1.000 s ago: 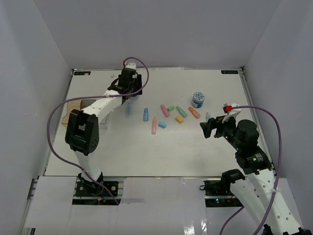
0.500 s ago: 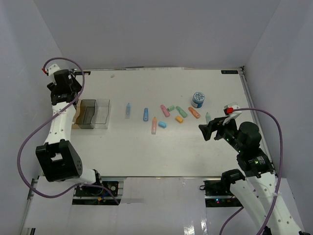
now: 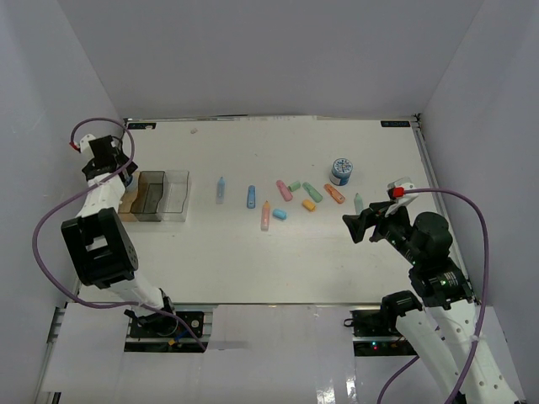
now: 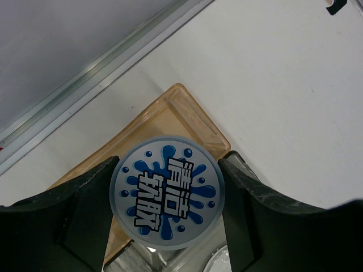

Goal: Sort the stationery into containers
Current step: Place the stationery in the storage box.

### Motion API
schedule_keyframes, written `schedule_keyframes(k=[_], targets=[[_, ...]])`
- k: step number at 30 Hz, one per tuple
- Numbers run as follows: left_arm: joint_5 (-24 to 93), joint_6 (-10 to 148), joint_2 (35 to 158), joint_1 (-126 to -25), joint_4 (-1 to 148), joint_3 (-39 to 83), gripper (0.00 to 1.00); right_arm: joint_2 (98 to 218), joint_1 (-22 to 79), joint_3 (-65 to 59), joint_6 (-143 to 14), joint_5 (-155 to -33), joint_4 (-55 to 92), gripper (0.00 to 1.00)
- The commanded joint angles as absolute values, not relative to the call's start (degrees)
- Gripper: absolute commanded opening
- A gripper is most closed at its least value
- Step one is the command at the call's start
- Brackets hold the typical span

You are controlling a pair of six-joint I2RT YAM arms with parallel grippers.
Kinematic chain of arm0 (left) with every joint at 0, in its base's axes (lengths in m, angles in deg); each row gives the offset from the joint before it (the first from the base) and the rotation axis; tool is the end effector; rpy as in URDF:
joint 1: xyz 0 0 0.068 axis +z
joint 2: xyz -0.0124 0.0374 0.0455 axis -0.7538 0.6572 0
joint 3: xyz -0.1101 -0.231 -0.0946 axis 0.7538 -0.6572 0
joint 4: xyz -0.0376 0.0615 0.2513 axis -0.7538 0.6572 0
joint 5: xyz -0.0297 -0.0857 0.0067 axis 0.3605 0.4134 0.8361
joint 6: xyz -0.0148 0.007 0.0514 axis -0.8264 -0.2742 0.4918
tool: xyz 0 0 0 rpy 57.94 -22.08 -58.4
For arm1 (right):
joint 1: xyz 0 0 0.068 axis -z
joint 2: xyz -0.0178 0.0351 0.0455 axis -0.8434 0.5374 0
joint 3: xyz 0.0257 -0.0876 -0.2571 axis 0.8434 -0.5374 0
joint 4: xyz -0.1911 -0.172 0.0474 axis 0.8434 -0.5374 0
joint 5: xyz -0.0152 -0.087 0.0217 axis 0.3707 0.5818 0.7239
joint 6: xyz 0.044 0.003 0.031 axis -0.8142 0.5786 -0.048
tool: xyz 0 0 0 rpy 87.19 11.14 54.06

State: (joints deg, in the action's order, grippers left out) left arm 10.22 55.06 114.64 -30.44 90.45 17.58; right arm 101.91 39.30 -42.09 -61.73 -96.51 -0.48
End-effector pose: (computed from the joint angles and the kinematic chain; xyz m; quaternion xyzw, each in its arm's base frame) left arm 0.3436 0.1251 0.2539 -0.3914 0.8128 0.1013 0.4195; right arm 0.1092 0.0426 0.3173 -0.1517 0.7391 0.1942 0.6269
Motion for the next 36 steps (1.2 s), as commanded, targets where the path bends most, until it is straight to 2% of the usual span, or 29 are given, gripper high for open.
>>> schedule_keyframes(k=[1, 14, 20, 25, 36], targets=[[9.41, 54.34, 113.54, -29.32, 83.17, 17.36, 0.45, 101.72, 38.86, -42.79, -61.83, -96.91, 1.80, 0.90], [10.36, 53.28, 118.73, -28.35, 76.75, 14.55, 0.52, 102.78, 38.95, -43.49, -62.00, -96.03, 2.06, 0.90], [10.46, 52.93, 119.34, -28.26, 76.04, 14.19, 0.59, 102.78, 38.95, -43.84, -62.35, -96.64, 2.15, 0.90], [10.02, 53.11, 119.78, -28.26, 76.04, 13.93, 0.70, 102.60, 38.86, -44.02, -62.35, -96.99, 2.24, 0.90], [11.51, 52.76, 120.22, -28.17, 73.75, 13.93, 0.81, 101.63, 38.95, -44.54, -62.88, -97.43, 1.80, 0.90]])
